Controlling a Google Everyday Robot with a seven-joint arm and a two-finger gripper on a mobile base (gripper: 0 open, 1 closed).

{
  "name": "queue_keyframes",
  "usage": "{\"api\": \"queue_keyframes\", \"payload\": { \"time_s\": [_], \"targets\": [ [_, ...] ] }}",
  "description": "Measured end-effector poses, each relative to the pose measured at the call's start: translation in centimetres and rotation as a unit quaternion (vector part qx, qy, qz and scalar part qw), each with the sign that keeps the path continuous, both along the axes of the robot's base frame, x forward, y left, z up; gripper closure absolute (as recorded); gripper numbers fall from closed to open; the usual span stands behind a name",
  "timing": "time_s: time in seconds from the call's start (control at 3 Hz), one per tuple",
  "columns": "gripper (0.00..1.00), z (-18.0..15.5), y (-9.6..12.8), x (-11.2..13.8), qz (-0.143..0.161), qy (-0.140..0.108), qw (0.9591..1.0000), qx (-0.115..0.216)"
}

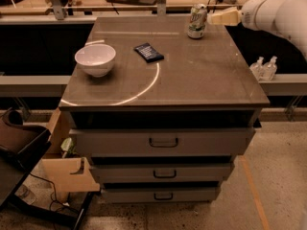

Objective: Move 7up can near white bowl

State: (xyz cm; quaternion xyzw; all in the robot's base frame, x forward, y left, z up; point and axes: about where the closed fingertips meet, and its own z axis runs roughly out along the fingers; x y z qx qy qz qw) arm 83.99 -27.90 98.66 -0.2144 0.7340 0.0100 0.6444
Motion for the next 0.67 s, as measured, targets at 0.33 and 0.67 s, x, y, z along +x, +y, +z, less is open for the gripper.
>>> {"api": "queue_keyframes", "payload": {
  "time_s": [0.33, 0.67],
  "targets": [
    [0.0, -0.2, 1.0, 3.3, 0.004, 0.006, 0.9999, -0.007],
    [0.0, -1.5, 2.5, 6.0, 0.007, 0.022, 0.9996, -0.014]
  ]
}}
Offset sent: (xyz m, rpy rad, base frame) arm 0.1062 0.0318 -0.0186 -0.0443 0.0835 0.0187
